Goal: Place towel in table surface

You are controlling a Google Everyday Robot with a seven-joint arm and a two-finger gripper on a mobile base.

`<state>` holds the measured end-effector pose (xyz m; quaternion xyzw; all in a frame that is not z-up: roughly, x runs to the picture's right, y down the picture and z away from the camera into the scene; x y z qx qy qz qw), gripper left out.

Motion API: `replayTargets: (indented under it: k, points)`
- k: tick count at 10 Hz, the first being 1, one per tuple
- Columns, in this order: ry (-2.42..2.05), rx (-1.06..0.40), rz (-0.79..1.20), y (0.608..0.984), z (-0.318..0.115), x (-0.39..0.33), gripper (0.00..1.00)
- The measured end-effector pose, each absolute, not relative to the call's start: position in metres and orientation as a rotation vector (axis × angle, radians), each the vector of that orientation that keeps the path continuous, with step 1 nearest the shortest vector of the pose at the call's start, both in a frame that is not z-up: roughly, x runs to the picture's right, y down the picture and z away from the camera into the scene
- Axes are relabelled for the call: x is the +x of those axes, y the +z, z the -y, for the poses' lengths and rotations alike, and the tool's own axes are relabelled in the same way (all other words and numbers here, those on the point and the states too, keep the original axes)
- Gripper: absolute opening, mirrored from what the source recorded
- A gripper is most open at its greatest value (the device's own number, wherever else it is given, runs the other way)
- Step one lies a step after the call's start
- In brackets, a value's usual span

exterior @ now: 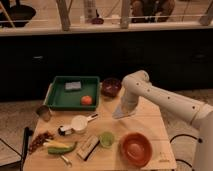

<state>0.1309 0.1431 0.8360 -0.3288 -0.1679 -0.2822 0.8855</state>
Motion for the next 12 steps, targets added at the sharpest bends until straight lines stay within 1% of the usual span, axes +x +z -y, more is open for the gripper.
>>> replayTargets:
  k: [1, 4, 5, 6, 12]
  points:
    - [-0.565, -0.678, 0.341, 0.839, -0.14, 0.135, 0.35]
    - [-0.526, -0.658, 0.332, 0.851, -0.134, 0.137, 0.68]
    - [-0.516, -0.654, 0.33, 0.853, -0.134, 0.139, 0.75]
    - [-0.504, -0.649, 0.329, 0.857, -0.134, 0.141, 0.8]
    - [-0.48, -0.667, 0.332, 0.882, -0.142, 0.143, 0.8]
